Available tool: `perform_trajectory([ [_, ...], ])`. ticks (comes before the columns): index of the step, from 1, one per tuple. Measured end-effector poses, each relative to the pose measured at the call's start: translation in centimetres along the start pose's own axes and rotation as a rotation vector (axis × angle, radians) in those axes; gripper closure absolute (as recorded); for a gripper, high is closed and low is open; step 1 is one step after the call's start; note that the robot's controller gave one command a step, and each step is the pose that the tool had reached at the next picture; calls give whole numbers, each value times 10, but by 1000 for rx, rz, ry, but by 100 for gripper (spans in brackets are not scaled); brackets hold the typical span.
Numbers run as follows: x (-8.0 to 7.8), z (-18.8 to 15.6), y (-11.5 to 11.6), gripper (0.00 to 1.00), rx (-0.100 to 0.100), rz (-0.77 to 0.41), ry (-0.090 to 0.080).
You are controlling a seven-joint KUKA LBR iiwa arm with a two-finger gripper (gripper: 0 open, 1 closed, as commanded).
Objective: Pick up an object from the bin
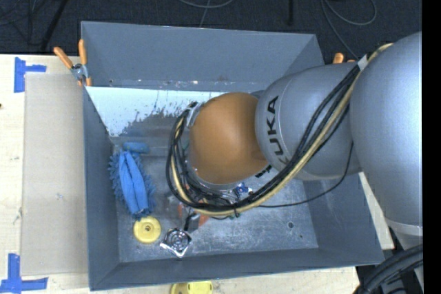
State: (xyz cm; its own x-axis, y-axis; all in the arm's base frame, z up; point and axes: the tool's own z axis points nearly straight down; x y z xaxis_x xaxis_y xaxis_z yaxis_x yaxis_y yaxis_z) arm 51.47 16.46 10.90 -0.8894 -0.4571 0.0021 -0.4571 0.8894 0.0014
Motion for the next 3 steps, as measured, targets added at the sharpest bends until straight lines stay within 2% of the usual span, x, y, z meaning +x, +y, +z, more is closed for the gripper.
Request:
perform_trajectory([
  [1, 0, 0, 0, 0, 0, 2, 0],
  [2, 16, -20, -18, 0, -2, -80, 1],
  [3, 19, -10, -55, 0, 1, -39, -4],
])
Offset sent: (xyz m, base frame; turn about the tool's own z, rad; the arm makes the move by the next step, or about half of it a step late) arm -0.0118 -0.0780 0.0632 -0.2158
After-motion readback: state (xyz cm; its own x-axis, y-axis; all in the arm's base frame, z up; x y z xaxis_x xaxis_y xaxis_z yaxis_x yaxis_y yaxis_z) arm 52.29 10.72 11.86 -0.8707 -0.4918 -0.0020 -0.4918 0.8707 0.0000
